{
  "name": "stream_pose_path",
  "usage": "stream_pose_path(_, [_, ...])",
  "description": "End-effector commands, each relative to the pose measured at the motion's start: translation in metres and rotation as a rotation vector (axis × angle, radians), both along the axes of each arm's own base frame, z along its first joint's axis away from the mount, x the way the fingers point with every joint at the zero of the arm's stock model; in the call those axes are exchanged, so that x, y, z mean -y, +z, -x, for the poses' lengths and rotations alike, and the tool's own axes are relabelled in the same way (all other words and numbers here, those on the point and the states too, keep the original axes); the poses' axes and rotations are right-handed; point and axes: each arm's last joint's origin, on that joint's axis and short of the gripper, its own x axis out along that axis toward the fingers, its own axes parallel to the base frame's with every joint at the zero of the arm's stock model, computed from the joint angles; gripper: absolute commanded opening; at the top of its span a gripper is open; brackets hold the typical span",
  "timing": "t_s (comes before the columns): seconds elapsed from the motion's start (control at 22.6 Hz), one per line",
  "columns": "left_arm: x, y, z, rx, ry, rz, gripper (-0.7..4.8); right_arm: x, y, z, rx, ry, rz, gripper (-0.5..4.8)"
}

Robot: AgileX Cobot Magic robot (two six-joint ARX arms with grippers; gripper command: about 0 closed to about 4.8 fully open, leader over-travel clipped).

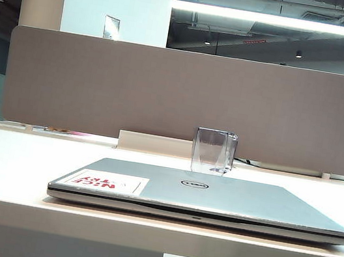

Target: Pick up the water cup and place it on the side of the laptop away from you.

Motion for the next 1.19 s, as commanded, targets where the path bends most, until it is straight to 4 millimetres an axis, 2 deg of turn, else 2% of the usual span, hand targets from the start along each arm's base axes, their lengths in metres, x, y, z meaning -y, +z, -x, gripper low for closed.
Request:
stream_pose_path(0.04, [0.0,0.002,0.0,0.014,-0.005,0.0,-0.05,0.0,-0.009,0.021,0.071,-0.037,-0.047,-0.06])
stream_pose_path(0.18, [0.0,0.002,0.0,0.014,-0.004,0.0,-0.05,-0.001,-0.021,0.039,0.095,-0.036,-0.05,-0.06])
stream_pose_path(0.35, [0.0,0.002,0.0,0.014,-0.005,0.0,-0.05,0.001,-0.041,0.064,0.112,-0.129,-0.103,-0.06])
stream_pose_path(0.49, [0.0,0.002,0.0,0.014,-0.005,0.0,-0.05,-0.001,-0.061,0.085,0.163,-0.132,-0.118,-0.06])
stream_pose_path(0.66, [0.0,0.002,0.0,0.014,-0.005,0.0,-0.05,-0.001,-0.086,0.104,0.221,-0.125,-0.136,-0.06])
stream_pose_path(0.84, [0.0,0.002,0.0,0.014,-0.005,0.0,-0.05,-0.002,-0.107,0.113,0.251,-0.133,-0.176,-0.06])
stream_pose_path(1.19, [0.0,0.002,0.0,0.014,-0.005,0.0,-0.05,0.0,-0.13,0.116,0.301,-0.173,-0.167,-0.06])
